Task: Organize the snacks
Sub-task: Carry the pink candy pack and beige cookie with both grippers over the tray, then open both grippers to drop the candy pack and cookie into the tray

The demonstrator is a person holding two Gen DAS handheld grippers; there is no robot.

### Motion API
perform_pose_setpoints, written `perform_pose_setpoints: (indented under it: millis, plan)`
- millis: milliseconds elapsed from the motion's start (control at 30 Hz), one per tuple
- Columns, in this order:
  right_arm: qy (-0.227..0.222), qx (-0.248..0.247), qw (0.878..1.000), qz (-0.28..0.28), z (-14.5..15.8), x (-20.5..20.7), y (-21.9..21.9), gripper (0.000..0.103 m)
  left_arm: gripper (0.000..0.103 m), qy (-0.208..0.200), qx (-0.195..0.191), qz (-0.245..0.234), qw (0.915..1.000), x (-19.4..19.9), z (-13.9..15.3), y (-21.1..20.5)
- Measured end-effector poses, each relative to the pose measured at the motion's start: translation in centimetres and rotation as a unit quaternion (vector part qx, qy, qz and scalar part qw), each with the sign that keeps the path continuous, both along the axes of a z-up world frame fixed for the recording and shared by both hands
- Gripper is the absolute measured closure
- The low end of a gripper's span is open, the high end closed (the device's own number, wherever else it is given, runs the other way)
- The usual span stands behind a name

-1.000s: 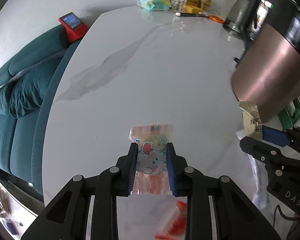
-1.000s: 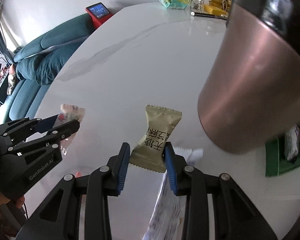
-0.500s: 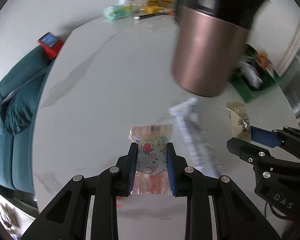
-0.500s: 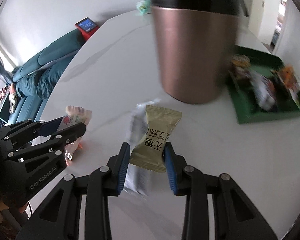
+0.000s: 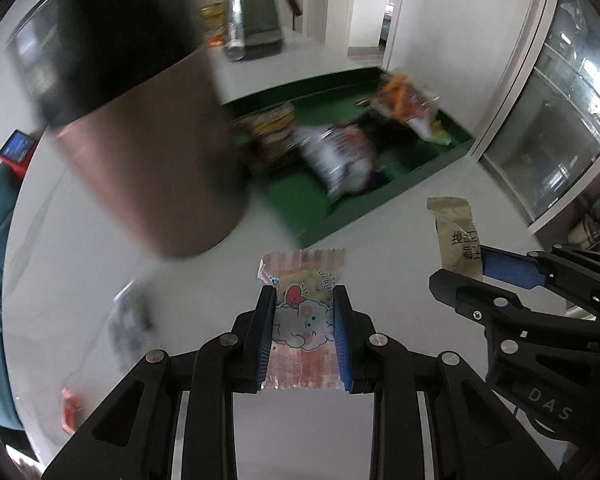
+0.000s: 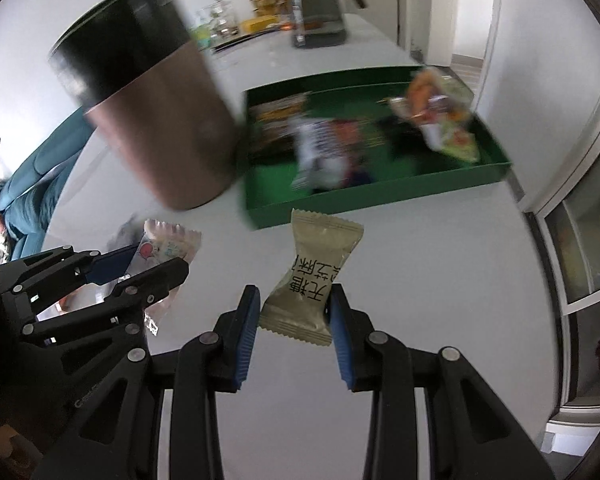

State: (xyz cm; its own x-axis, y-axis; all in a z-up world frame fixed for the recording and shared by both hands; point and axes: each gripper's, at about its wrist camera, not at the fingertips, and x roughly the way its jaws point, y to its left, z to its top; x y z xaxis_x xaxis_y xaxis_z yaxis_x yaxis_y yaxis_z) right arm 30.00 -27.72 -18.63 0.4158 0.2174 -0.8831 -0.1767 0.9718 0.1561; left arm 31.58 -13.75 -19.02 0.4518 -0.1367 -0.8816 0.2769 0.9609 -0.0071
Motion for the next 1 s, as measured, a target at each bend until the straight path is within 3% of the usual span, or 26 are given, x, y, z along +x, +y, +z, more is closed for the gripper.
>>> perform_pose_setpoints:
  millis: [267,533,1000]
  plan:
    - [-0.018,-0.016,0.999,0.035,1.3,7.4,-6.6,0.094,0.08,-0.004,-0.037,0.075,0.9965,6.0,0.2,-5.4]
    - [-0.02,-0.01,0.995,0.099,2.0,14.5,-5.8,0.094,0.08,0.008,-0.024,0.147,0.9888,10.9,-1.3,-6.0]
    - [0.031,0.003,0.99,0.139,-1.8,20.2,-3.7,0.093,0.08,0.026,0.005,0.186,0.9823,16.7,-4.4,-4.8]
